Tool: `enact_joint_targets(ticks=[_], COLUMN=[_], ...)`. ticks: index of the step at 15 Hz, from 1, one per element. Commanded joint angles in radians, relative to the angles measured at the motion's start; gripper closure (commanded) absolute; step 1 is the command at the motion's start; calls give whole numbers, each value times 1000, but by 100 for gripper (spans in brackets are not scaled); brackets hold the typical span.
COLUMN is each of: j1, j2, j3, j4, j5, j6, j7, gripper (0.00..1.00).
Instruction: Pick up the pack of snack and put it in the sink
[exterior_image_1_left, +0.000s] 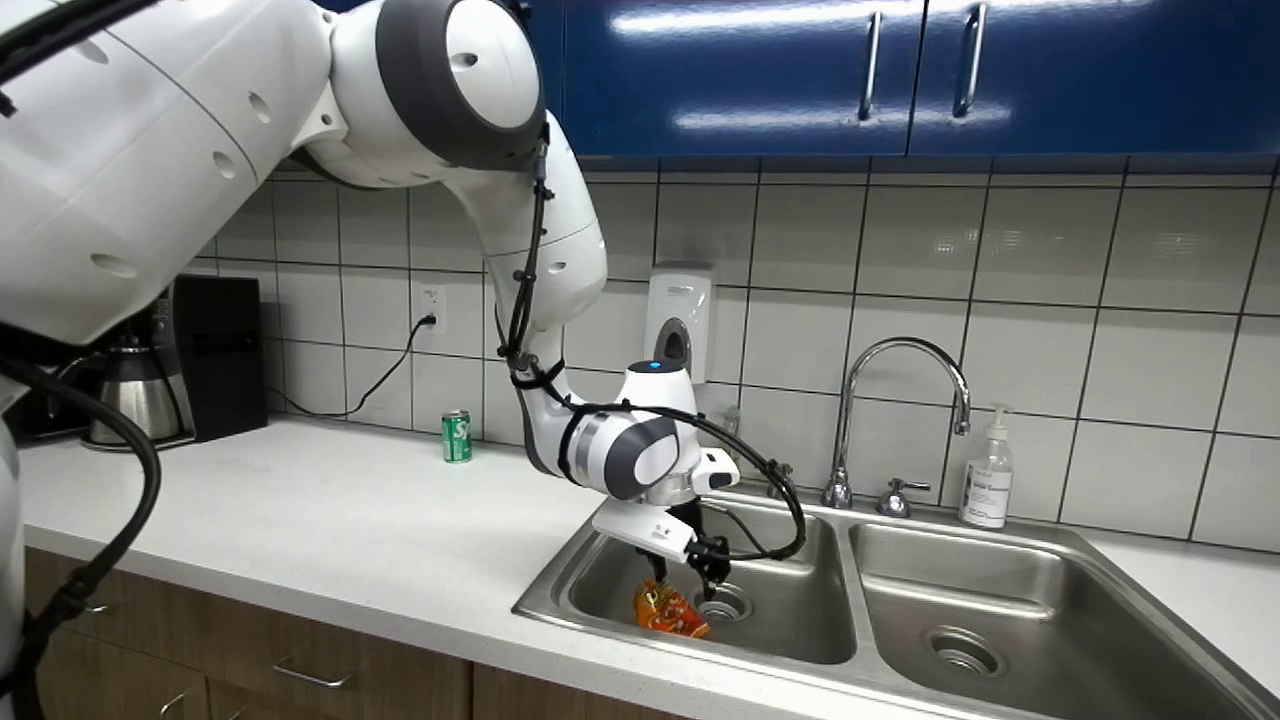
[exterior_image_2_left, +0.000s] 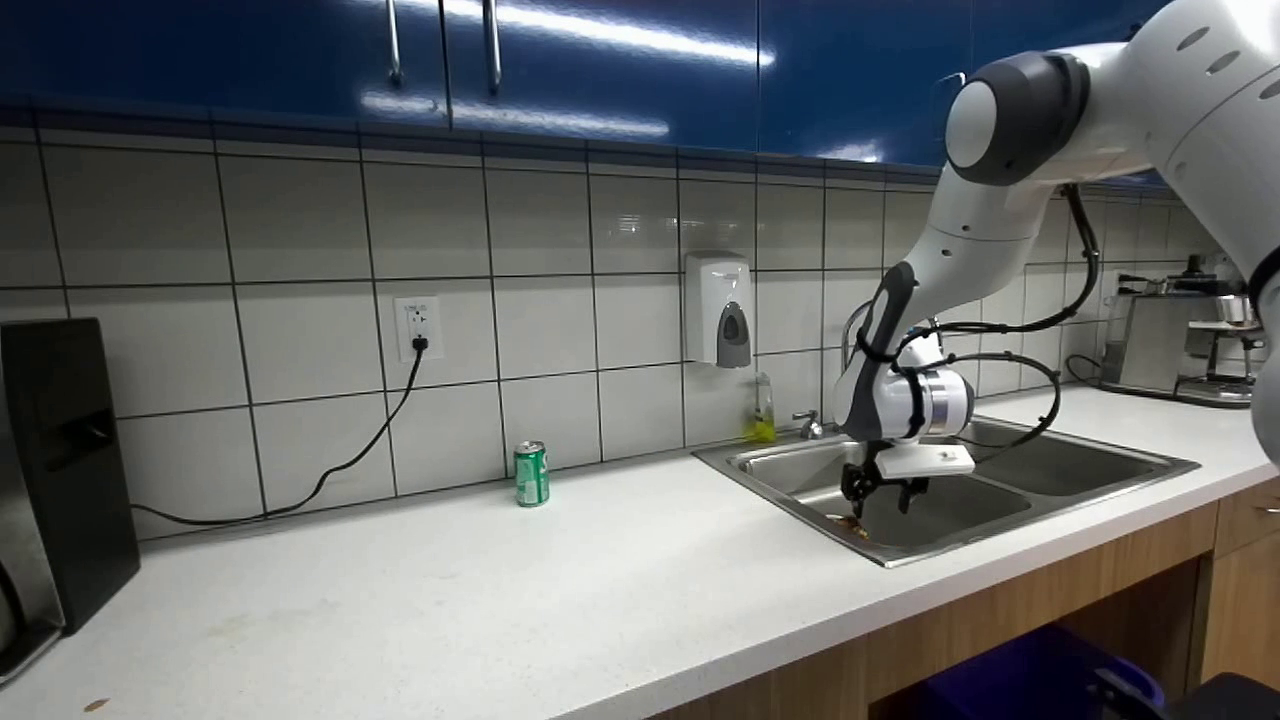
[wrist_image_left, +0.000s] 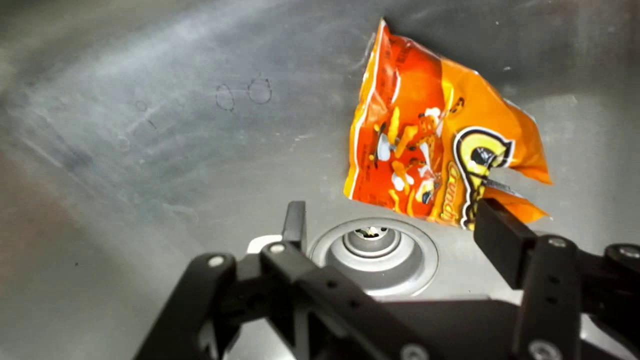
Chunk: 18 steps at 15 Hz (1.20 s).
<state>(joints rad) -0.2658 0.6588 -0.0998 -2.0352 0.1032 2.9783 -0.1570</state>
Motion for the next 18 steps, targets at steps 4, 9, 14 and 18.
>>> enact_joint_targets(ticks=[4, 9, 14, 18], j1=[-11, 6, 17, 28], j2=[-99, -189, -318, -429], j3=[27, 26, 20, 15], j4=[-45, -92, -159, -222], j5=[-43, -62, -90, -87], j6=[-35, -105, -257, -392], j7=[-6, -14, -40, -69], gripper=[0, 0, 0, 0])
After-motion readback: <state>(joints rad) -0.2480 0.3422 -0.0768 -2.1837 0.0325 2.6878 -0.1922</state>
